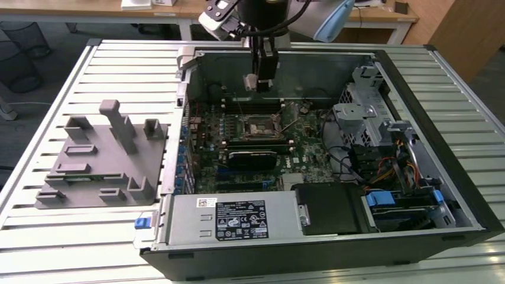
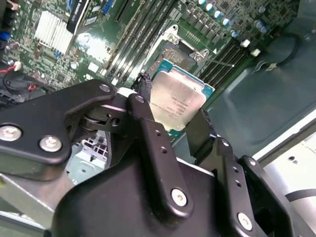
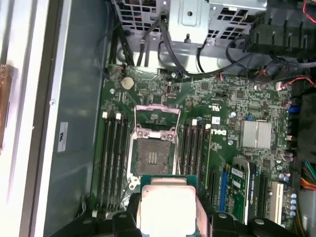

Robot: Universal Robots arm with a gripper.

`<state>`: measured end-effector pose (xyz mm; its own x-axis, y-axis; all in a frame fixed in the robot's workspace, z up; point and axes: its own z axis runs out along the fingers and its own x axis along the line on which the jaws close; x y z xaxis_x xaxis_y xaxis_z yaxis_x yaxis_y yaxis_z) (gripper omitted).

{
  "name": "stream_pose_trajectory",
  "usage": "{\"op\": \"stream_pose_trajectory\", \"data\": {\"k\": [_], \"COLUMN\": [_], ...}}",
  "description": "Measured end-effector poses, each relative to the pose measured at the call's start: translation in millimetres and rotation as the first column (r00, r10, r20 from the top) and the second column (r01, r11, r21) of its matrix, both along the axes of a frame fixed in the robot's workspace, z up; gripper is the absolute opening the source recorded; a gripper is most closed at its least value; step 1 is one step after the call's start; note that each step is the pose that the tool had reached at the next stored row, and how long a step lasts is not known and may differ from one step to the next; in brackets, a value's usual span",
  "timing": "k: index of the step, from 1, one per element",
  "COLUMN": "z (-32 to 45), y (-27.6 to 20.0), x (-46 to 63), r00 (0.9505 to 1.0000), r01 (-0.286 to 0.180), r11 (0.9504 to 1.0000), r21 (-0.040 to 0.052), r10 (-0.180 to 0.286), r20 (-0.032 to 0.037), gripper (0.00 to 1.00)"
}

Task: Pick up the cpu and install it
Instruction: 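Place the cpu into insertion slot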

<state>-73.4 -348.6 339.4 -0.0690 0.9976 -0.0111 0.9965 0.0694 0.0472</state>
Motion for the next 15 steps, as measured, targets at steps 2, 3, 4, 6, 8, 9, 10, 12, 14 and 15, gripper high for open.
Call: {"op": "stream_pose_trajectory", "data": {"k": [2,3,4,6,8,9,10,12,14,15], "z": [-1.9,-2.7,-3.3,-4.0,-4.7,-4.9,-5.0,-5.5,-6.0,-6.5], "y": [0.6,0.6,0.6,0.6,0.6,0.6,0.6,0.6,0.6,0.6], "x": [1.2,1.4,1.4,1.6,1.7,1.7,1.7,1.7,1.7,1.7], "r00": [1.0000,1.0000,1.0000,1.0000,1.0000,1.0000,1.0000,1.0000,1.0000,1.0000], "r01": [0.008,0.008,0.008,0.008,0.008,0.008,0.008,0.008,0.008,0.008], "r11": [1.0000,1.0000,1.0000,1.0000,1.0000,1.0000,1.0000,1.0000,1.0000,1.0000], "r21": [0.0001,0.0003,0.0002,0.0000,0.0001,0.0000,0.0000,0.0001,0.0002,0.0003], "r10": [-0.008,-0.008,-0.008,-0.008,-0.008,-0.008,-0.008,-0.008,-0.008,-0.008], "r20": [0.0000,0.0002,0.0001,0.0000,0.0001,0.0000,0.0000,0.0001,0.0001,0.0001], "gripper": [0.53,0.53,0.53,0.53,0.53,0.53,0.53,0.53,0.53,0.53]}}
